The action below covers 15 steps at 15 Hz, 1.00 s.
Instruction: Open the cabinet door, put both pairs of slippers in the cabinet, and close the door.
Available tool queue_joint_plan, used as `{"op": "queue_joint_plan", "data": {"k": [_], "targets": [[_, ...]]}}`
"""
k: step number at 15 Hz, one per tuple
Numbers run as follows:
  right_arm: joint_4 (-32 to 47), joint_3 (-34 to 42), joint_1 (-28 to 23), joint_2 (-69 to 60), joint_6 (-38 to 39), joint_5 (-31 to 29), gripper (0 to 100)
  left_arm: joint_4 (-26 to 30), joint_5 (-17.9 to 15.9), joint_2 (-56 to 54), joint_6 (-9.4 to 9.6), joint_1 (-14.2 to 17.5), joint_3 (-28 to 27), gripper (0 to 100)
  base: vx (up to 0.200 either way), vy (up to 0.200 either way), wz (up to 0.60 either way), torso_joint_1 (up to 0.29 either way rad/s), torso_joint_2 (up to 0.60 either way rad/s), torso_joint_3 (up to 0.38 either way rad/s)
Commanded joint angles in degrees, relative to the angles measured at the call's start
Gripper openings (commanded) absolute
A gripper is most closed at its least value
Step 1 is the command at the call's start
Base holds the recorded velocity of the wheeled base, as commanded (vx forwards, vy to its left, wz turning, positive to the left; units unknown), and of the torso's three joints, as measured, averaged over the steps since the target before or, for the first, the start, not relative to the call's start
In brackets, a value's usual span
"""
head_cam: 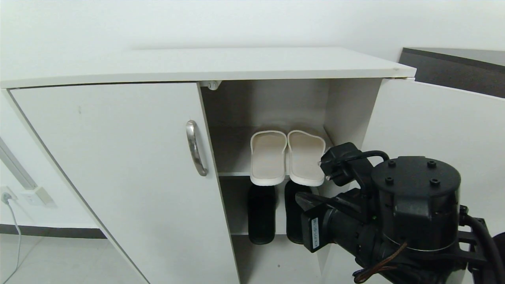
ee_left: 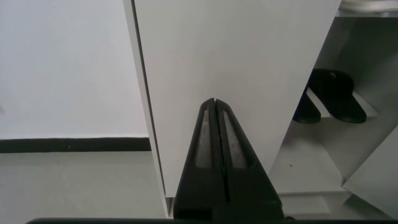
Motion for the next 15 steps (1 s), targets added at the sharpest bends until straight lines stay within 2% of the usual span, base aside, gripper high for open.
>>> {"op": "queue_joint_plan", "data": {"k": [1,3,15], "targets": [[-0.05,0.11,0.02,0.56,0.01,0.01,0,-0.01,0.02,0.07,-0.04,0.02,0.0,0,0.0,0.0,0.0,0.0,0.0,0.0],[-0.05,0.11,0.02,0.73,0.1,0.01,0,-0.01,0.02,0.07,-0.04,0.02,0.0,0,0.0,0.0,0.0,0.0,0.0,0.0],[-0.66,0.9,0.02,0.73,0.1,-0.17,0,-0.01,0.02,0.07,-0.04,-0.06,0.0,0,-0.2,0.0,0.0,0.001,0.0,0.003]]}}
